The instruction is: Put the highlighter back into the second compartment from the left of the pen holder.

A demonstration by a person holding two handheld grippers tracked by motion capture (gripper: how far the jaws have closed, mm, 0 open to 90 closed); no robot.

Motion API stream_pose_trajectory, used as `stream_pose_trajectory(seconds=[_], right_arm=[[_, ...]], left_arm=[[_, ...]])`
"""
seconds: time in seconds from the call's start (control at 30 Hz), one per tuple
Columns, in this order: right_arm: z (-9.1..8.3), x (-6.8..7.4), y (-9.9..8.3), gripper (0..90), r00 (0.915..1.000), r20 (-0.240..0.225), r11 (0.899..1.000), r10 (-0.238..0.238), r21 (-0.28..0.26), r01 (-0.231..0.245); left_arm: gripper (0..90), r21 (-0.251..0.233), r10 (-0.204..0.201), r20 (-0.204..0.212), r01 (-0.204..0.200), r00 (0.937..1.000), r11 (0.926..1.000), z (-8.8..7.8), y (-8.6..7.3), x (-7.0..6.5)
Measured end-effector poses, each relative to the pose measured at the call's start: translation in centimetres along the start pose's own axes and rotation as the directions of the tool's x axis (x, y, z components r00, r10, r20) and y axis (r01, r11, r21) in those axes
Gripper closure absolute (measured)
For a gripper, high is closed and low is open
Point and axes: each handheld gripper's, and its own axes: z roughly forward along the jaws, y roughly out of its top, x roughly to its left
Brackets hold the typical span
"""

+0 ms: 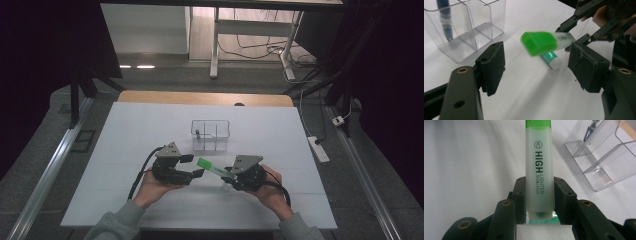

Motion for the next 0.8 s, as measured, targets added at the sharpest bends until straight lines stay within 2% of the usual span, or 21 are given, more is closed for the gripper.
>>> stream_pose_trajectory(seconds=[0.1, 0.23, 0.43, 0.5, 0.57, 0.8], right_arm=[[0.2, 0.2, 0.1, 65.4, 1.0000, -0.002, 1.000, -0.007, 0.000, 0.007], [0.3, 0.3, 0.2, 65.4, 0.9999, 0.002, 1.000, -0.011, -0.004, 0.011], [0.6, 0.6, 0.3, 65.4, 0.9997, 0.004, 1.000, -0.025, 0.001, 0.025], [0.6, 0.7, 0.3, 65.4, 0.9994, 0.005, 0.999, -0.034, 0.011, 0.034], [0.6, 0.7, 0.3, 65.4, 0.9994, 0.007, 0.999, -0.033, 0.008, 0.033], [1.0, 0.8, 0.2, 65.3, 0.9992, 0.012, 0.999, -0.038, 0.014, 0.038]], left_arm=[[29.7, -0.003, -0.014, 0.008, 0.014, 0.9999, 0.9999, 0.4, 0.1, 0.0], [33.6, 0.005, -0.013, 0.023, 0.013, 0.9996, 0.9999, 0.9, 0.1, 0.1], [44.4, 0.010, -0.029, 0.043, 0.028, 0.9987, 0.9996, 1.5, 0.2, 0.2], [48.2, 0.010, -0.035, 0.034, 0.034, 0.9988, 0.9994, 1.5, 0.2, 0.3], [50.8, 0.008, -0.053, 0.053, 0.053, 0.9972, 0.9986, 1.5, 0.2, 0.5], [56.1, -0.003, -0.065, 0.081, 0.065, 0.9946, 0.9979, 1.3, 0.2, 0.6]])
